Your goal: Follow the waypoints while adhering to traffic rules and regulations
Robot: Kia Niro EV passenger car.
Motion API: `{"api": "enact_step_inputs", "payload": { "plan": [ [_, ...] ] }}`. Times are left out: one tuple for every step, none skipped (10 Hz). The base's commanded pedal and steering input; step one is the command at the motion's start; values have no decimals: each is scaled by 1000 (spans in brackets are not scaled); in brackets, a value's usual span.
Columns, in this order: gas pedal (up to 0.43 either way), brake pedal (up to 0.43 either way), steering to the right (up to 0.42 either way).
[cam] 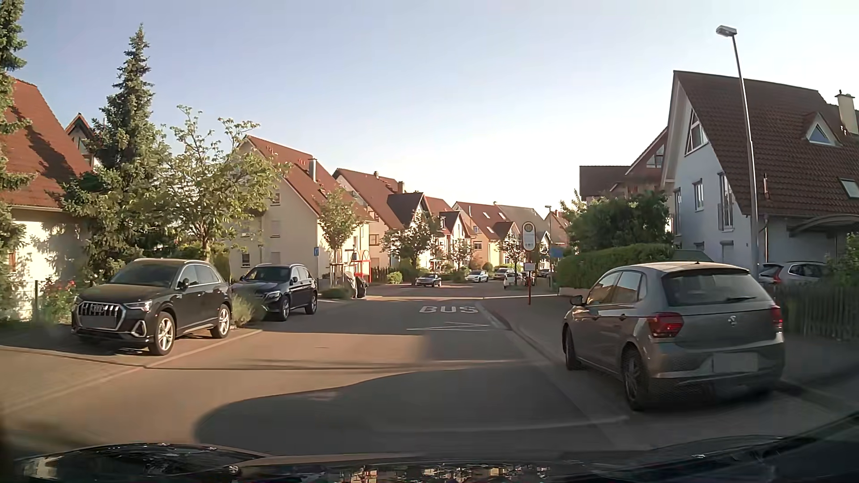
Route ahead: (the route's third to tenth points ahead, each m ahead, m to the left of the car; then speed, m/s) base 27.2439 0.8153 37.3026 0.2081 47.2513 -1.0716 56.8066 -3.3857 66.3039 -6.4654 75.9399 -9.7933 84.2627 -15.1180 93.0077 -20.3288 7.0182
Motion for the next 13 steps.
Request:
{"api": "enact_step_inputs", "payload": {
  "plan": [
    [8, 0, 1],
    [8, 0, 1],
    [8, 0, 0],
    [8, 0, 0],
    [8, 0, 0],
    [8, 0, 0],
    [8, 0, 0],
    [8, 0, 0],
    [8, 0, -1],
    [8, 0, -1],
    [8, 0, -1],
    [8, 0, -1],
    [8, 0, -1]
  ]
}}
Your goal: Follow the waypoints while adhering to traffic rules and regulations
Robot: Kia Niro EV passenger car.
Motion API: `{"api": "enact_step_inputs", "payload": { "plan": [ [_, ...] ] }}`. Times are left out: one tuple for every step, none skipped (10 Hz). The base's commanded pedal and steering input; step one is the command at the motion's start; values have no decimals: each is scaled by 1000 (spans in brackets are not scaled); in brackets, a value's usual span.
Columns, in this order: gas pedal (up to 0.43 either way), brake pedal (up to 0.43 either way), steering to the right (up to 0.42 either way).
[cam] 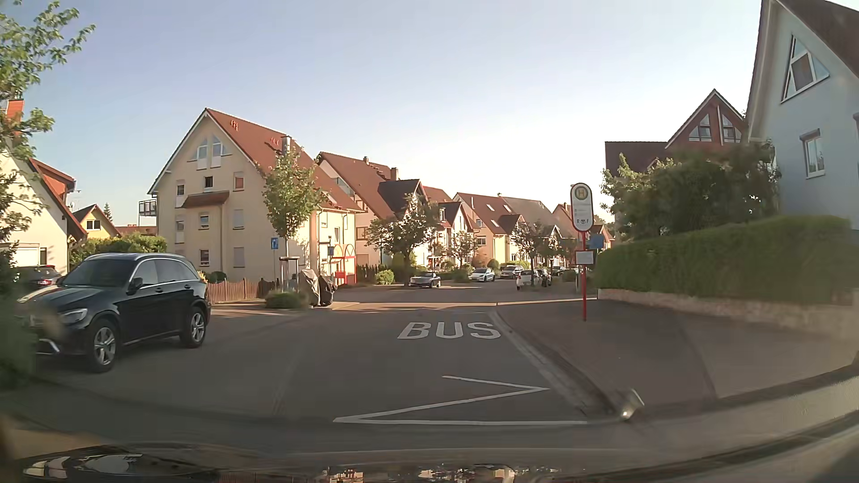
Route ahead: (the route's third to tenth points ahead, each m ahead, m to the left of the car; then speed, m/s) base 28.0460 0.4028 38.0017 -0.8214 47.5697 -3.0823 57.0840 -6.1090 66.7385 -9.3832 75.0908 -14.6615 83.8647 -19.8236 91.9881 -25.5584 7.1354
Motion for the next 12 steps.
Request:
{"api": "enact_step_inputs", "payload": {
  "plan": [
    [8, 0, -1],
    [8, 0, -1],
    [8, 0, -1],
    [8, 0, -1],
    [8, 0, -1],
    [8, 0, -1],
    [8, 0, -2],
    [8, 0, -1],
    [8, 0, 1],
    [8, 0, 1],
    [8, 0, 2],
    [8, 0, 3]
  ]
}}
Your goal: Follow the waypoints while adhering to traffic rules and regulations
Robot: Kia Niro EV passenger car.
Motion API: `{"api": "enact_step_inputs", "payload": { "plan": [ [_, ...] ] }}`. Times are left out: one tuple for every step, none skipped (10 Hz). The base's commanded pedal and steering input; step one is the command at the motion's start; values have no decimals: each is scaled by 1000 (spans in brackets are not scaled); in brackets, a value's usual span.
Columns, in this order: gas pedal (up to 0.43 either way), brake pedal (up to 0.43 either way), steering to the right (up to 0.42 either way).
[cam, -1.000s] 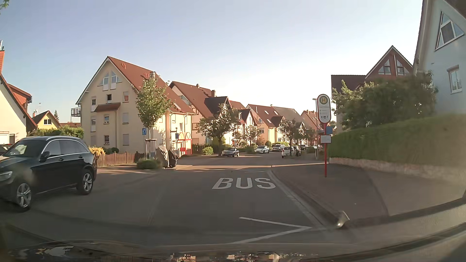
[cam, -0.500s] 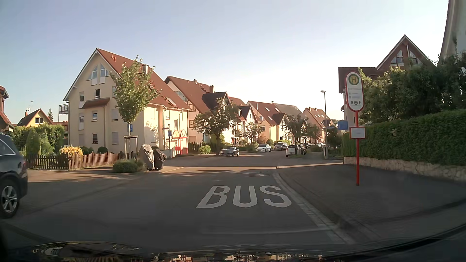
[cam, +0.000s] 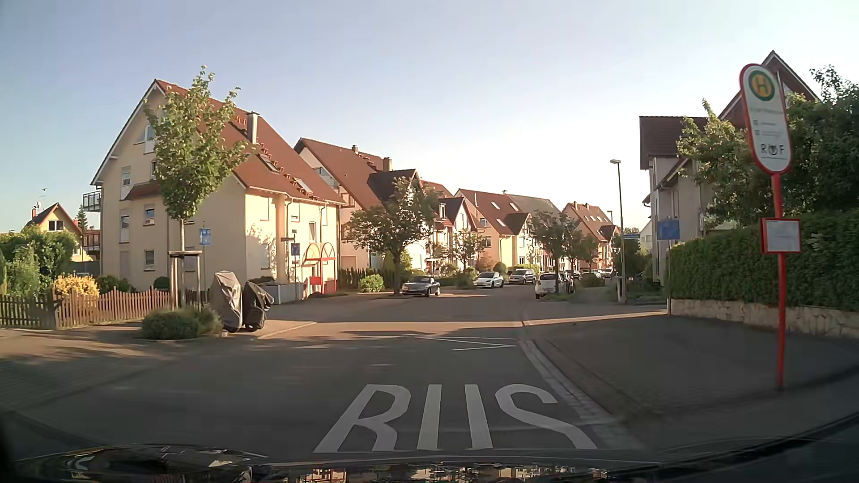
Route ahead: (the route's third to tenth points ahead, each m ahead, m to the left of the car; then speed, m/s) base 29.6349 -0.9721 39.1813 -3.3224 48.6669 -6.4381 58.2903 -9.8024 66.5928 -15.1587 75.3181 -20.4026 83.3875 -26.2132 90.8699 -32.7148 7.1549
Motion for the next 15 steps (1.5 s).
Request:
{"api": "enact_step_inputs", "payload": {
  "plan": [
    [8, 0, 4],
    [8, 0, 5],
    [8, 0, 8],
    [8, 0, 8],
    [0, 0, 8],
    [0, 0, 10],
    [0, 0, 13],
    [0, 0, 17],
    [0, 0, 20],
    [0, 0, 22],
    [0, 0, 24],
    [0, 0, 26],
    [0, 0, 30],
    [0, 0, 33],
    [0, 0, 34]
  ]
}}
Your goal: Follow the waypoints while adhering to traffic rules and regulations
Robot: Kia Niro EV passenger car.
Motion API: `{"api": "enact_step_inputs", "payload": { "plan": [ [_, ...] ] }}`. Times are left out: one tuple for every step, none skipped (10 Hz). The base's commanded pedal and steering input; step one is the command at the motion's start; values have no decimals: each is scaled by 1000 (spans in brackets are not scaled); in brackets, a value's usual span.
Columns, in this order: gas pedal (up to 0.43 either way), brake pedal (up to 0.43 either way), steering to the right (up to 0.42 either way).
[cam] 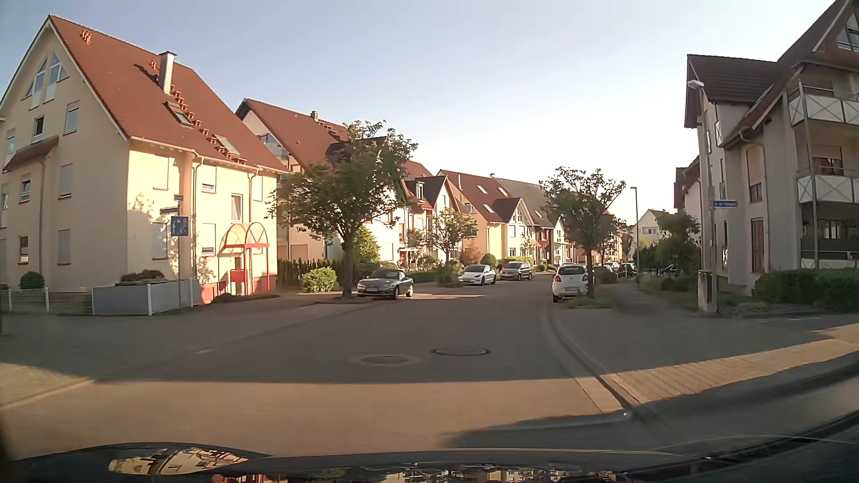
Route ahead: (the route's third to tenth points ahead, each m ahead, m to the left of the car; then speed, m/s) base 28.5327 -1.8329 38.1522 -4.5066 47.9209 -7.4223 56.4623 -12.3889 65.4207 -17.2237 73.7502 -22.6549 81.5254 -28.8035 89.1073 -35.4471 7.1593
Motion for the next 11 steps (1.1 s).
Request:
{"api": "enact_step_inputs", "payload": {
  "plan": [
    [0, 0, 34],
    [0, 0, 34],
    [0, 0, 35],
    [0, 0, 37],
    [0, 0, 37],
    [0, 0, 37],
    [0, 0, 38],
    [0, 0, 41],
    [0, 0, 41],
    [0, 0, 41],
    [0, 0, 41]
  ]
}}
